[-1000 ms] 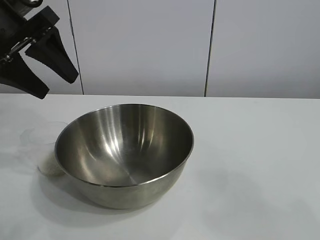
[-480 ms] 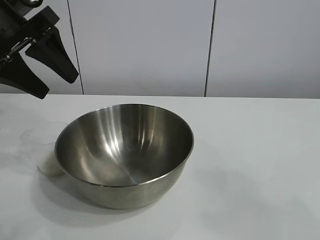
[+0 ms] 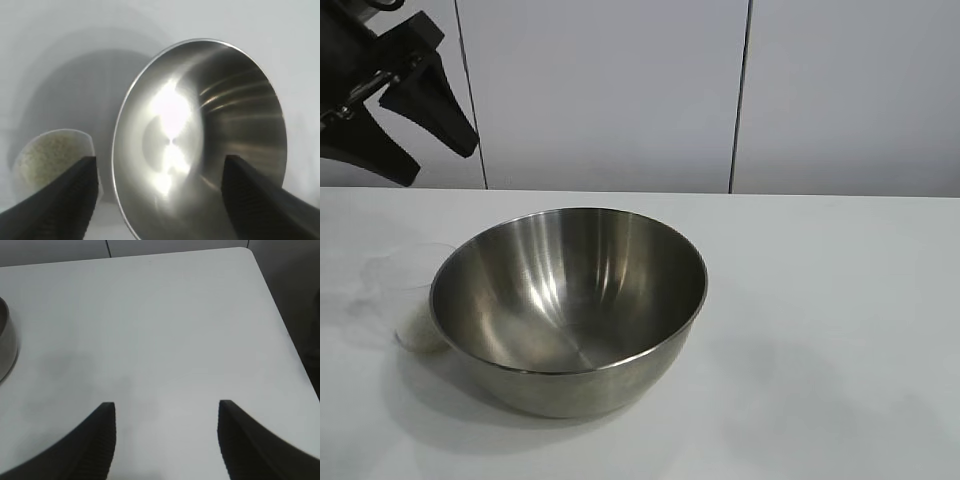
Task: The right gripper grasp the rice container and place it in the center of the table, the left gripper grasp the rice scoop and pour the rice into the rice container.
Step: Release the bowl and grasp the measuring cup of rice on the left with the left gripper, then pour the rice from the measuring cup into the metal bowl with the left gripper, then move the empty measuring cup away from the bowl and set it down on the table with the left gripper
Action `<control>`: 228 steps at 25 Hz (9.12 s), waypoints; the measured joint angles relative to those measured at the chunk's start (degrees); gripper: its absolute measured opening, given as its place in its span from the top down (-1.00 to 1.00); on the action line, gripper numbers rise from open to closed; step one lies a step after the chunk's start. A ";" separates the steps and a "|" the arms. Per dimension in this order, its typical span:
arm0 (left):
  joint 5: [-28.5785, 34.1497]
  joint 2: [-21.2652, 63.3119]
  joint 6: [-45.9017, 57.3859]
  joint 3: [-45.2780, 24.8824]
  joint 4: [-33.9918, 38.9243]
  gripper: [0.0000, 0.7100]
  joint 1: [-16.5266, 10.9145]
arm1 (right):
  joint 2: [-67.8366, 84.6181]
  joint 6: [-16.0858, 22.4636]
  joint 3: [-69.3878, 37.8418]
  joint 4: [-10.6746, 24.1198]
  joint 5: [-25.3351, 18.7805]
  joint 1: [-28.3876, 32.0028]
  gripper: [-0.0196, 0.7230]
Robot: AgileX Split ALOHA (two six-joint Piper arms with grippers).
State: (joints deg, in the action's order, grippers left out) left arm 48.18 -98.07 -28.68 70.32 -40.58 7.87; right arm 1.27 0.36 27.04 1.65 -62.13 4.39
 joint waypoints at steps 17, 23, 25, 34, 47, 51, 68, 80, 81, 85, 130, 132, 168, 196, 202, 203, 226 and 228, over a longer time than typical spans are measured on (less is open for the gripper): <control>-34.75 34.75 -17.56 -15.47 0.53 -0.30 0.00 | 0.00 0.00 0.00 -0.06 0.02 0.00 -0.15; -46.08 45.93 -18.14 -36.17 0.53 -0.29 0.00 | 0.00 0.00 0.00 -0.06 0.06 0.00 -0.15; -49.63 47.15 -15.77 -43.21 0.67 -0.29 0.00 | 0.00 0.00 0.00 -0.06 0.06 0.00 -0.15; -80.08 45.96 27.14 -63.42 28.57 -0.29 0.00 | 0.00 0.00 0.00 -0.17 0.18 0.00 -0.15; -111.52 4.17 36.09 -64.08 45.53 -0.29 0.00 | 0.00 0.00 0.00 -0.17 0.18 0.00 -0.15; -112.89 -7.55 29.12 -62.02 45.53 -0.29 0.00 | 0.00 0.00 0.00 -0.17 0.18 0.00 -0.15; -114.21 -17.32 15.73 -53.91 50.92 -0.28 -5.79 | 0.00 0.00 -0.01 -0.22 0.17 0.00 -0.15; -114.16 -19.84 25.45 -48.12 57.58 -0.28 -6.66 | 0.00 0.00 -0.01 -0.22 0.17 0.00 -0.15; -114.16 -19.84 25.99 -47.69 57.91 -0.28 -6.66 | 0.00 0.00 -0.01 -0.22 0.17 0.00 -0.15; -114.16 -19.84 27.78 -46.16 58.61 -0.28 -6.66 | 0.00 0.00 -0.01 -0.22 0.17 0.00 -0.15; -111.63 7.49 -67.99 -44.97 22.21 0.97 32.08 | 0.00 0.00 -0.01 -0.22 0.19 0.00 -0.15; -111.76 7.49 -74.84 -44.02 21.60 0.97 34.04 | 0.00 0.00 -0.01 -0.22 0.19 0.00 -0.15; -110.71 7.49 -58.69 -39.81 17.41 0.97 34.80 | 0.00 0.00 -0.01 -0.39 0.20 0.00 -0.15; -108.04 -1.82 35.20 -49.26 54.00 0.97 -10.84 | 0.00 0.00 -0.01 -0.39 0.20 0.00 -0.15; -112.86 -12.76 28.03 -49.31 54.40 0.97 -10.95 | 0.00 0.00 -0.01 -0.44 0.20 0.00 -0.15; -112.86 -14.02 26.98 -49.31 54.40 0.97 -10.95 | 0.00 0.00 -0.01 -0.44 0.20 0.00 -0.15; -114.17 -16.80 22.50 -51.33 54.40 0.19 -10.95 | 0.00 0.00 -0.01 -0.44 0.20 0.00 -0.15; -114.17 -16.80 22.50 -52.31 54.40 0.18 -10.95 | 0.00 0.00 -0.01 -0.44 0.20 0.00 -0.15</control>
State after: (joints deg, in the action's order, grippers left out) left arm -65.99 -114.87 -6.17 18.01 13.81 -3.08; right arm 1.27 0.36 27.02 1.21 -61.92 4.39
